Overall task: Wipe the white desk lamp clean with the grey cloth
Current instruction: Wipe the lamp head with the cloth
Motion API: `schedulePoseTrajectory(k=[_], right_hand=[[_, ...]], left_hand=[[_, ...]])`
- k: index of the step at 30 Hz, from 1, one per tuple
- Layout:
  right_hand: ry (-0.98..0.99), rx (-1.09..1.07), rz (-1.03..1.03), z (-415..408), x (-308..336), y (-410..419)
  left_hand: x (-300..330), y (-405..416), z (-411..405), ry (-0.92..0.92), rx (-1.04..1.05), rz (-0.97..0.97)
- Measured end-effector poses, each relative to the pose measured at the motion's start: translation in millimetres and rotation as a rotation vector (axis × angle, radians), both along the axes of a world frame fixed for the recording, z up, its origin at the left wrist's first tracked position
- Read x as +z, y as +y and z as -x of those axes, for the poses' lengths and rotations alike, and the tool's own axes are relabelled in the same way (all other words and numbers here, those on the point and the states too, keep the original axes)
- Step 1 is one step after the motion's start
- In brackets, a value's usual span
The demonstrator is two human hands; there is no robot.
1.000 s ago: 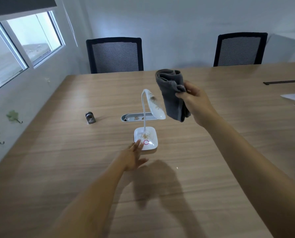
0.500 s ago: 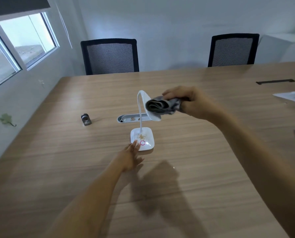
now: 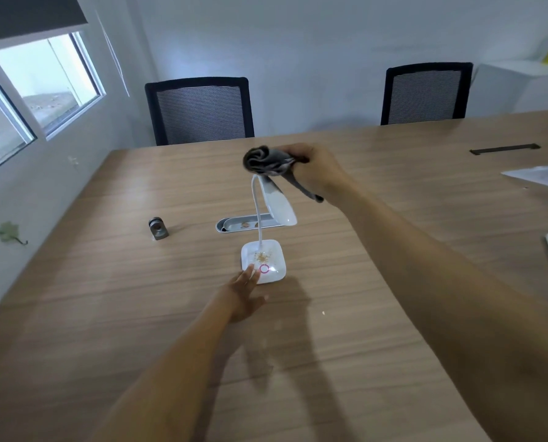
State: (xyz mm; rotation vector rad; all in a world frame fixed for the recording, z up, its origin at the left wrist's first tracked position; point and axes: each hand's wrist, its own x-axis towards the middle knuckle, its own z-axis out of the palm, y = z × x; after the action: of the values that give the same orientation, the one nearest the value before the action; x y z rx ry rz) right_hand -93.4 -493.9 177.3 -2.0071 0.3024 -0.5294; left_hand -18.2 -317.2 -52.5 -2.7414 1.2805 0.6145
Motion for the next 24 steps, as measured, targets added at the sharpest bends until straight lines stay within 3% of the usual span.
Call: schedulePoseTrajectory(k=[5, 12, 16, 19, 24], right_hand=[[0.037, -0.013, 0.164, 10.7, -10.8, -7.2], [0.06, -0.068, 0.146, 47.5, -23.4, -40.9], [-0.107, -0.153, 0.091, 27.9, -11.1, -31.5], [-0.168, -0.089, 0.18, 6.8, 0.8, -10.4], [-0.066, 0.041, 0.078, 9.5, -5.8, 7.1]], left_hand=[[2.4, 0.1, 2.4, 0.016, 0.019, 0.021], [5.3, -5.0, 1.0, -0.025, -0.064, -0.081], [2.7, -2.1, 0.2, -0.024, -0.044, -0.053], [2.4, -1.8, -1.0, 0.008, 0.015, 0.006], [3.0, -1.9, -0.1, 0.029, 0.026, 0.048]])
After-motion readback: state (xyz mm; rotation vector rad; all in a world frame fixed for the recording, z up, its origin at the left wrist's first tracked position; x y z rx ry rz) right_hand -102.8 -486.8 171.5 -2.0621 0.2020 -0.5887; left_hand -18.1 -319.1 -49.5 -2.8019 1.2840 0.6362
